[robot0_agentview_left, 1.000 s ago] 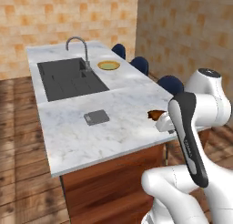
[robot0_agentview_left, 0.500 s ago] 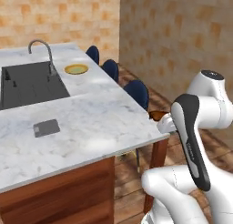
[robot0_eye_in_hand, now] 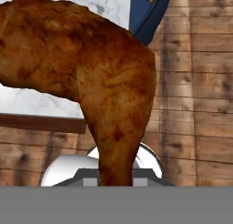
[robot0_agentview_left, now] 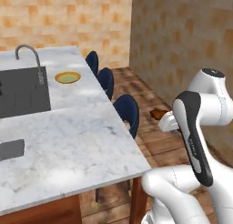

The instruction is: Take the chicken drumstick from the fridge and place it on the digital scale on the counter by the fridge. Wait a few seconds for a reading, then move it to the plate on the dining counter.

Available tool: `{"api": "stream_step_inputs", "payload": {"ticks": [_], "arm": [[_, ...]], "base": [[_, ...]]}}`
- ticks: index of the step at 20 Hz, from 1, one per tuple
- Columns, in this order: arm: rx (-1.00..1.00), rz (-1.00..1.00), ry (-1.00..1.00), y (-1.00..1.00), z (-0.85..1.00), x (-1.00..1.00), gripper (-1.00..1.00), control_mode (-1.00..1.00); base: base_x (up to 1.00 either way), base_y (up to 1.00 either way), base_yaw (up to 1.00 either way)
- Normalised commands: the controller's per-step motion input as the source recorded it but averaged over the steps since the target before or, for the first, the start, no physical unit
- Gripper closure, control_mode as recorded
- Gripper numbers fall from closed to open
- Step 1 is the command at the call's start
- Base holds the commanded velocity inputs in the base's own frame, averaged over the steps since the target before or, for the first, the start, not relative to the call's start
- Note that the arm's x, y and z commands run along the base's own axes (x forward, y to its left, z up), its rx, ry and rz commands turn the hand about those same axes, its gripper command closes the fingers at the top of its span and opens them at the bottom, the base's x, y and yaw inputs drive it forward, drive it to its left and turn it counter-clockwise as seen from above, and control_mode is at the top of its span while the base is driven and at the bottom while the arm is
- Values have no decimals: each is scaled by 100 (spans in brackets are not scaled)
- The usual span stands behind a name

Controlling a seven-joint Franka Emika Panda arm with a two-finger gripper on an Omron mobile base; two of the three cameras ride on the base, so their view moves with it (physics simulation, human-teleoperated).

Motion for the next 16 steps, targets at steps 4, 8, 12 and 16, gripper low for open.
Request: {"api": "stream_step_inputs", "payload": {"ticks": [4, 8, 12, 16], "arm": [[0, 0, 0, 0, 0, 0, 100, 100], [0, 0, 0, 0, 0, 0, 100, 100], [0, 0, 0, 0, 0, 0, 100, 100], [0, 0, 0, 0, 0, 0, 100, 100]], "base": [[100, -100, 26], [76, -100, 31], [-20, -100, 31], [-14, -100, 41]]}}
